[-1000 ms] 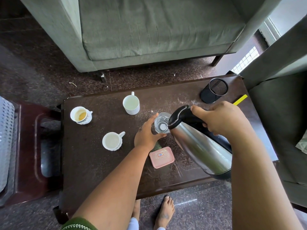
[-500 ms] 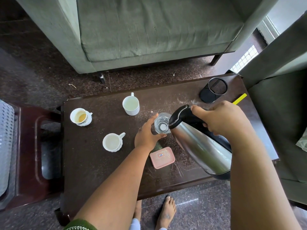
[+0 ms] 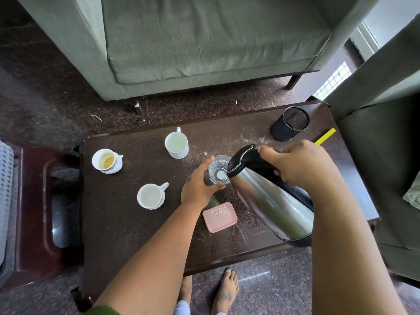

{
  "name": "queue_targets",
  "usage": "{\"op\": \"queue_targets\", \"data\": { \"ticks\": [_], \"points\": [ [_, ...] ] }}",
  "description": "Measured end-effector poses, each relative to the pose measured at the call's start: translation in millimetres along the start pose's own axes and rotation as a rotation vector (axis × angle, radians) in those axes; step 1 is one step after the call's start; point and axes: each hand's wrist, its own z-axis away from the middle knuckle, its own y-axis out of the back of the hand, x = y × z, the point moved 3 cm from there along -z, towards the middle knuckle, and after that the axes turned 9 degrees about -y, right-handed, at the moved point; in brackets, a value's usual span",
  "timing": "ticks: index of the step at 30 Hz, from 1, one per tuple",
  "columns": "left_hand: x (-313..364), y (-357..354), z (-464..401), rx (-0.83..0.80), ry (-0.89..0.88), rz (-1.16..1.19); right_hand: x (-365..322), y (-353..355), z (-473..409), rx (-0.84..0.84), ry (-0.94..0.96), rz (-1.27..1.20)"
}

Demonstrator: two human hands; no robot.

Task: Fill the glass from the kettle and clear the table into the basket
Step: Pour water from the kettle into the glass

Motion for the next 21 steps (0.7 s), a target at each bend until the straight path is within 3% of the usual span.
{"op": "queue_targets", "data": {
  "ticks": [21],
  "points": [
    [0.4, -1.5, 0.9, 0.016, 0.009, 0.022, -5.5, 2.0, 0.4, -0.014, 0.015, 0.016]
  ]
}}
